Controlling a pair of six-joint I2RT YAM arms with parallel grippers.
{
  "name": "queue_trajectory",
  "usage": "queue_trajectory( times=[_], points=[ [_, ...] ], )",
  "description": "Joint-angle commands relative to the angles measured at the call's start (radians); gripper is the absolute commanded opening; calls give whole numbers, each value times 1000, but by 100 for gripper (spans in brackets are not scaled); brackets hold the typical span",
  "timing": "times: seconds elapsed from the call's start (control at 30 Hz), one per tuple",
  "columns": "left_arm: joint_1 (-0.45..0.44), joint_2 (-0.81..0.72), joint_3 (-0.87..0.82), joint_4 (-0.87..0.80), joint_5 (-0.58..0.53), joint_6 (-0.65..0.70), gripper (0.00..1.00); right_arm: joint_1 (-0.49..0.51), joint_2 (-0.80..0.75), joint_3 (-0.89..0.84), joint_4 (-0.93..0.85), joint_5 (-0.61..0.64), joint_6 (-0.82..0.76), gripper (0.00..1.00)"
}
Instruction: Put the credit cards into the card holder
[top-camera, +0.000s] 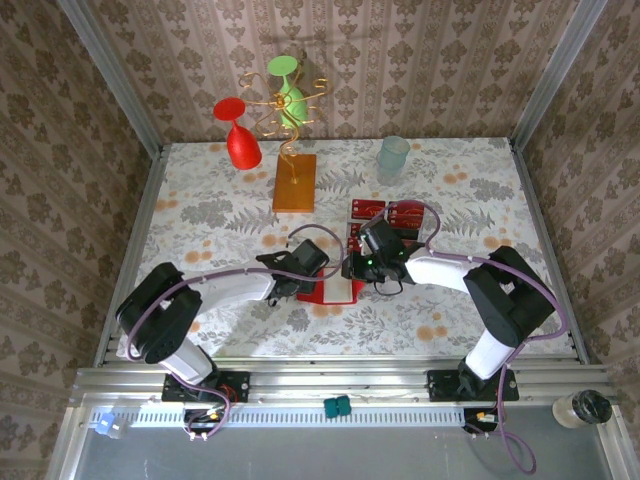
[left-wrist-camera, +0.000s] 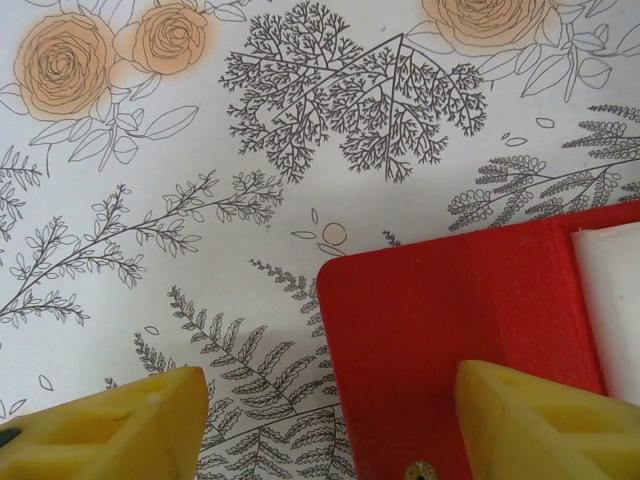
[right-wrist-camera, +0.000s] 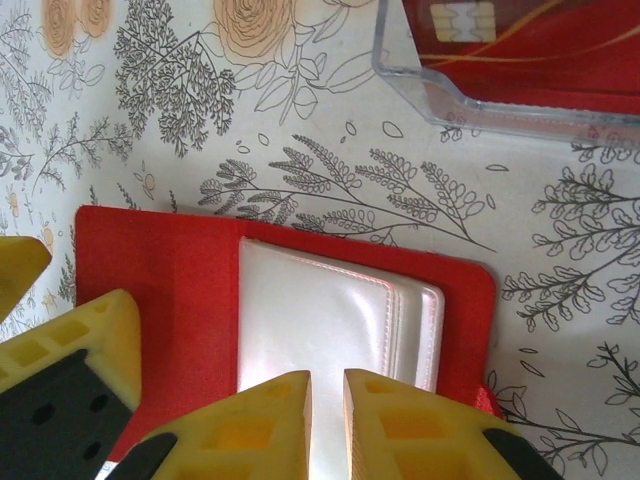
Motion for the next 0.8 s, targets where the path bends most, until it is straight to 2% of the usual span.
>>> queue_trajectory(
  times=[0.0, 0.33, 0.77],
  points=[
    [-4, 31, -13, -16, -26, -14, 67, 7, 11, 34, -32, 8, -21, 18],
    [18, 32, -21, 7, 5, -28, 65, 28, 25, 58, -37, 6, -16, 14],
    [23, -127, 81, 37, 192, -71, 64, -14, -45, 25, -45, 20, -1, 9]
  ],
)
